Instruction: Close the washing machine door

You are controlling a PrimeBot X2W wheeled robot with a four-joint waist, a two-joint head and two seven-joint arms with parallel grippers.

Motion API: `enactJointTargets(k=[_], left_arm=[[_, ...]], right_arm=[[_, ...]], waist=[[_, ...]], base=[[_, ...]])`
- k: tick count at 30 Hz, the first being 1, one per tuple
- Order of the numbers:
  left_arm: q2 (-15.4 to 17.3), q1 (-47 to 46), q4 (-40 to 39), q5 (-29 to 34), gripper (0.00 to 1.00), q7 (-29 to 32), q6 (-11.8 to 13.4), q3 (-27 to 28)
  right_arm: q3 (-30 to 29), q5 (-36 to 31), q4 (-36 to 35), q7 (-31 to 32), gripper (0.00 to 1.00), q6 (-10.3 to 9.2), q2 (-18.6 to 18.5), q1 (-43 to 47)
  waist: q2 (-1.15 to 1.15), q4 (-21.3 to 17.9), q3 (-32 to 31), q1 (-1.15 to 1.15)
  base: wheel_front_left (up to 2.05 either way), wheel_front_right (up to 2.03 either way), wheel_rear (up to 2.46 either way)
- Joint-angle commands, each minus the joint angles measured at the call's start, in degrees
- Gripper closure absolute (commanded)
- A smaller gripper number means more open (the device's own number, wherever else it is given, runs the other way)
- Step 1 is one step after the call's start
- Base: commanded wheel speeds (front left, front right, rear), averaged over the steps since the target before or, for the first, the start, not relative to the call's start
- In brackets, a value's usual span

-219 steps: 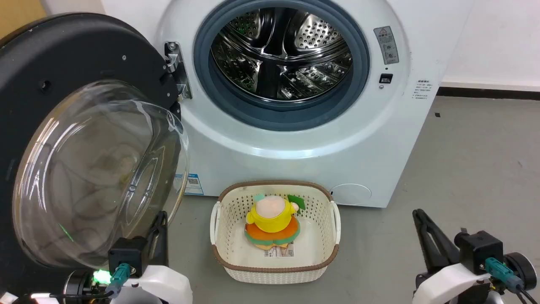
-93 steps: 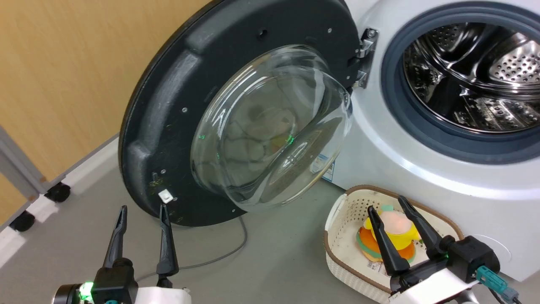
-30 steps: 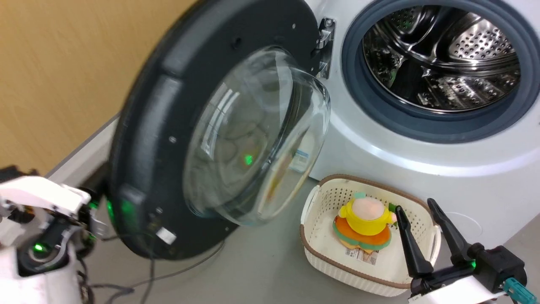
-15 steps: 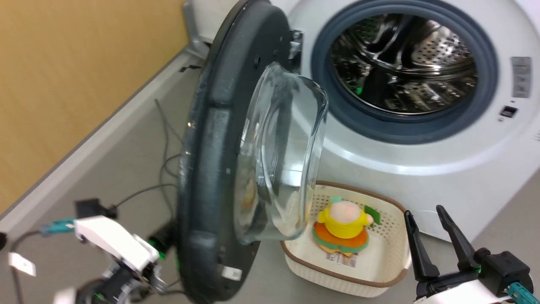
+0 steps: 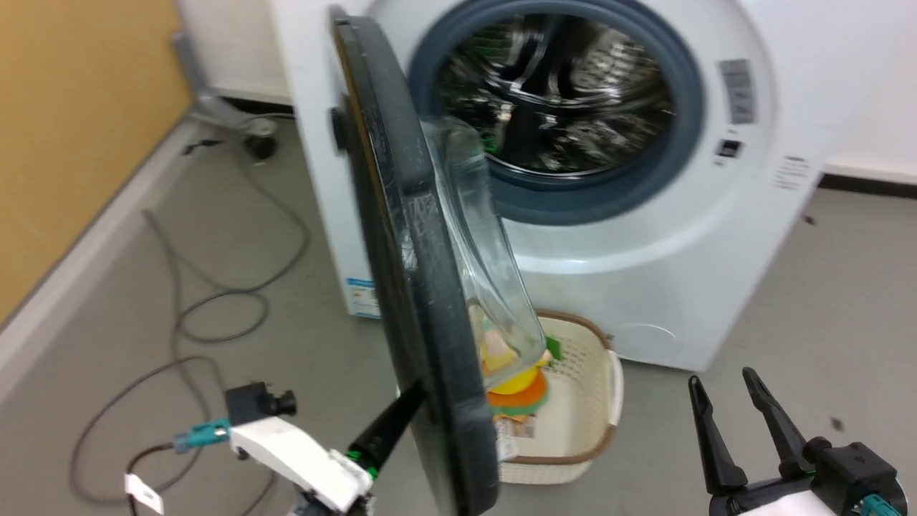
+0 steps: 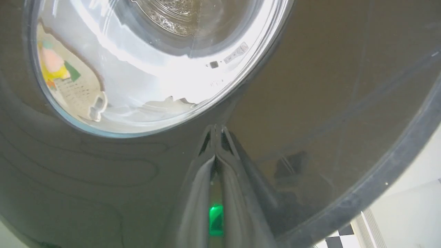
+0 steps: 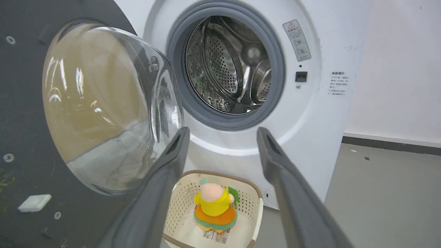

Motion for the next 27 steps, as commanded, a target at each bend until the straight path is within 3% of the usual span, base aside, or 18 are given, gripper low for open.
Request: enactJointTargets(k=[1,10,19,27], left_arm=[[-0.14,-0.07,0.82,-0.40,1.00,-2.50,-1.02,-2.07],[-0.14,-6.11,6.03,-2.32,1.00,-16.57,-2.77,-8.93],[-0.15,-18.26,14.86,-2.96,1.00,-27.91,-2.64,-12.63],[-0.15,-31.16,26.69,-0.26,1.00,-34.60,-1.92,-15.64]], right_arm=[[0.09,-0.40,-0.27,-0.11,0.00,0.05,-0.03,-0.10],[0.15,-0.24,-0.75,-0.01,0.00,0.05,0.00,-1.17],[0.60,0.33,-0.37,-0.16,0.00,0.05,0.70,-2.62],[1.70,0.93,0.30,-0.25,0.00,0.05,1.46,-4.08]], waist=[[0.00,-4.17,1.11,0.00],[0.00,-13.77,4.74,0.00],[0.00,-22.38,8.59,0.00],[0.00,-26.62,10.57,0.00]], base=[[0.00,0.00,0.00],[0.00,0.00,0.00],[0.00,0.00,0.00],[0.00,0.00,0.00]])
